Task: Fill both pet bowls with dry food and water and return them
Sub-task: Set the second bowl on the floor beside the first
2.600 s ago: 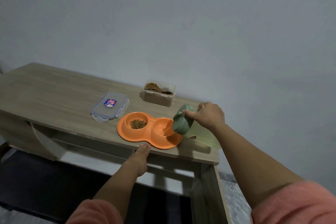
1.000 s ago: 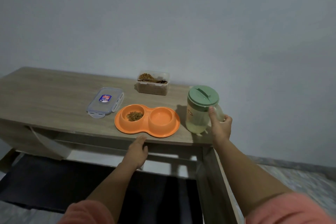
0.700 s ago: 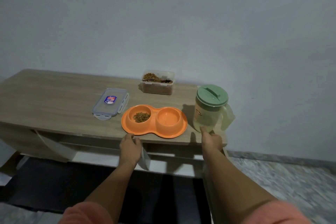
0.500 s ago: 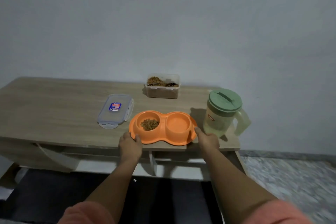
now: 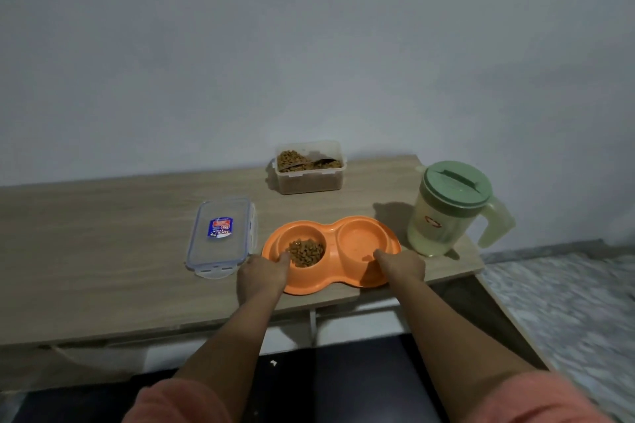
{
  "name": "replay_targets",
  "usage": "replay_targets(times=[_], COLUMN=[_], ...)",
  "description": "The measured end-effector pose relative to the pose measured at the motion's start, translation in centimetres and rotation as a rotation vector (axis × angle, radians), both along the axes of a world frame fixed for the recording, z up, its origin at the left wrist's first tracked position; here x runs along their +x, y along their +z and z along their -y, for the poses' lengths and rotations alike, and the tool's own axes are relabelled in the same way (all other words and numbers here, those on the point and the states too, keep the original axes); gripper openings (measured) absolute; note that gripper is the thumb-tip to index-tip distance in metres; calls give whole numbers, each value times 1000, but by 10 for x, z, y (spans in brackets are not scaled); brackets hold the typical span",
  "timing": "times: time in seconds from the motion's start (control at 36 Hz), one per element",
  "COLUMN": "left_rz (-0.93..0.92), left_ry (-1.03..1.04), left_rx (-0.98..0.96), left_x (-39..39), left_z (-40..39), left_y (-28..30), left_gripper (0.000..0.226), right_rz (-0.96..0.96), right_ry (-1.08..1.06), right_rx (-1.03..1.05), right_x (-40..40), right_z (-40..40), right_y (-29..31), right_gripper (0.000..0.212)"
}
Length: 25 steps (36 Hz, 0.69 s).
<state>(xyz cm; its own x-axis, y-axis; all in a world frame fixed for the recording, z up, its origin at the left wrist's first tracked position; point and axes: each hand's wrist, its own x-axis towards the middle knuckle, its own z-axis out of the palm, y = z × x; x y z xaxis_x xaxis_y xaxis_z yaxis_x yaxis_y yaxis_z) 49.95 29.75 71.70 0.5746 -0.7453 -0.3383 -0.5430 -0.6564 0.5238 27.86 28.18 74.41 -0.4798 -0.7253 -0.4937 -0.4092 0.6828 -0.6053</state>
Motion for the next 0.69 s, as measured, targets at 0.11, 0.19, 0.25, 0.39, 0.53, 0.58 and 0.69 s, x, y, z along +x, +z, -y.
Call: replay_targets(times=[0.11, 0.19, 0.25, 0.39, 0.53, 0.58, 0.69], left_rz=[49, 78, 85, 81, 40, 15, -66], left_ry=[-29, -38, -48, -63, -89, -102, -121], left_rx=[17, 8, 6, 44, 43, 35, 9], left_x=[1, 0, -1, -8, -25, -37, -66], left_z=[-4, -10, -14, -28, -46, -57, -82], left_y=[2, 4, 6, 8, 13, 16, 25], left_gripper=[66, 63, 61, 62, 64, 63, 64], right_rz=[3, 14, 30, 46, 61, 73, 80], right_ry=[-35, -66, -80, -130, -178, -206, -260], right_rx=[9, 5, 7, 0, -29, -45, -56], right_x=[4, 6, 5, -2, -21, -31, -59], right_z=[-6, -16, -25, -48, -73, -86, -119], right_y=[2, 2, 1, -1, 3, 6, 12], right_gripper=[54, 55, 55, 57, 55, 59, 63])
